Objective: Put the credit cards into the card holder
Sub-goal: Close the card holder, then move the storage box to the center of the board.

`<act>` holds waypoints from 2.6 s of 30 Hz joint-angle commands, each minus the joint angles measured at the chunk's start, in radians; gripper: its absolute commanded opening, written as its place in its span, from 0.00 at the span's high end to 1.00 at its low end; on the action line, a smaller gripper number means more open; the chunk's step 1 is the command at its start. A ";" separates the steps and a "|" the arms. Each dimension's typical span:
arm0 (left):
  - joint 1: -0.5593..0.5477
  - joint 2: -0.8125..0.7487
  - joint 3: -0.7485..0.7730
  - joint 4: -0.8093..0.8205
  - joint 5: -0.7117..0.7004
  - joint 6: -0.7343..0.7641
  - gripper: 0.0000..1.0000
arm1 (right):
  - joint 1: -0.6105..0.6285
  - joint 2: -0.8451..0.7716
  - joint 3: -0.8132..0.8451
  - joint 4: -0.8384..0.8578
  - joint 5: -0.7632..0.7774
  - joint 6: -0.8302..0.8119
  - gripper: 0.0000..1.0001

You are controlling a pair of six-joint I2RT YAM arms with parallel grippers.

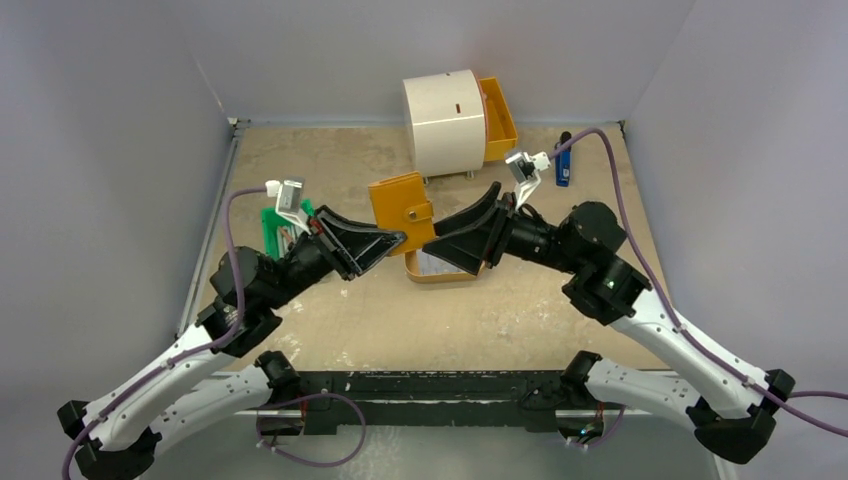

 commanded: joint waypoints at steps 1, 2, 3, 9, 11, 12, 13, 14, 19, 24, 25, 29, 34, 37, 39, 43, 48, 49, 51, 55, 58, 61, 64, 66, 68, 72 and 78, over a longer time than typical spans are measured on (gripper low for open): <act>0.003 -0.052 0.066 -0.258 -0.245 0.075 1.00 | 0.003 -0.084 0.069 -0.237 0.155 -0.132 0.28; 0.003 -0.058 0.076 -0.334 -0.309 0.082 1.00 | 0.003 -0.101 0.081 -0.312 0.207 -0.158 0.24; 0.002 -0.061 0.084 -0.413 -0.370 0.084 1.00 | 0.003 -0.116 0.093 -0.394 0.260 -0.185 0.22; 0.003 0.009 0.110 -0.809 -0.631 0.008 1.00 | 0.003 -0.193 0.075 -0.736 0.541 -0.243 0.22; 0.003 0.046 0.089 -0.879 -0.665 -0.024 1.00 | 0.003 -0.210 0.035 -0.753 0.604 -0.257 0.23; 0.004 0.060 0.076 -0.896 -0.672 -0.037 1.00 | 0.003 -0.212 0.014 -0.757 0.619 -0.264 0.23; 0.004 0.070 0.051 -0.902 -0.673 -0.048 1.00 | 0.003 -0.210 -0.010 -0.757 0.634 -0.265 0.23; 0.003 0.077 0.030 -0.897 -0.673 -0.055 1.00 | 0.003 -0.202 -0.026 -0.756 0.647 -0.265 0.24; 0.004 0.068 -0.048 -0.859 -0.665 -0.093 1.00 | 0.002 -0.113 -0.120 -0.681 0.664 -0.230 0.28; 0.003 0.062 -0.105 -0.793 -0.628 -0.097 1.00 | -0.073 0.029 -0.162 -0.622 0.715 -0.185 0.40; 0.004 0.056 -0.117 -0.780 -0.620 -0.094 1.00 | -0.103 0.053 -0.170 -0.608 0.722 -0.183 0.44; 0.003 0.017 -0.177 -0.725 -0.590 -0.091 1.00 | -0.203 0.167 -0.195 -0.531 0.682 -0.208 0.48; 0.004 -0.024 -0.236 -0.697 -0.572 -0.097 1.00 | -0.309 0.353 -0.198 -0.443 0.592 -0.215 0.48; 0.004 -0.031 -0.255 -0.691 -0.554 -0.103 1.00 | -0.334 0.448 -0.173 -0.398 0.556 -0.211 0.49; 0.003 -0.029 -0.262 -0.679 -0.539 -0.101 1.00 | -0.339 0.500 -0.154 -0.379 0.555 -0.219 0.49; 0.004 -0.025 -0.262 -0.671 -0.538 -0.088 1.00 | -0.366 0.612 -0.105 -0.392 0.540 -0.222 0.51; 0.004 -0.025 -0.274 -0.660 -0.534 -0.084 1.00 | -0.375 0.685 -0.088 -0.397 0.556 -0.224 0.64; 0.004 -0.026 -0.278 -0.658 -0.534 -0.085 1.00 | -0.376 0.691 -0.088 -0.399 0.565 -0.224 0.68; 0.003 -0.027 -0.283 -0.653 -0.535 -0.084 1.00 | -0.377 0.699 -0.087 -0.404 0.589 -0.223 0.74; 0.003 -0.014 -0.277 -0.654 -0.538 -0.081 1.00 | -0.398 0.699 -0.083 -0.419 0.637 -0.212 0.81; 0.003 -0.001 -0.275 -0.648 -0.534 -0.080 1.00 | -0.415 0.687 -0.081 -0.420 0.664 -0.208 0.87; 0.004 0.000 -0.281 -0.640 -0.531 -0.079 1.00 | -0.444 0.685 -0.073 -0.425 0.684 -0.210 0.90; 0.004 -0.003 -0.287 -0.633 -0.531 -0.077 1.00 | -0.481 0.687 -0.057 -0.428 0.692 -0.216 0.91; 0.003 0.000 -0.291 -0.627 -0.528 -0.075 1.00 | -0.507 0.697 -0.040 -0.429 0.689 -0.220 0.92; 0.004 0.006 -0.291 -0.617 -0.519 -0.071 1.00 | -0.531 0.714 -0.014 -0.433 0.690 -0.230 0.92; 0.004 0.021 -0.293 -0.602 -0.507 -0.062 1.00 | -0.550 0.756 0.037 -0.449 0.685 -0.251 0.92; 0.003 0.030 -0.294 -0.592 -0.500 -0.052 1.00 | -0.551 0.761 0.029 -0.449 0.659 -0.260 0.74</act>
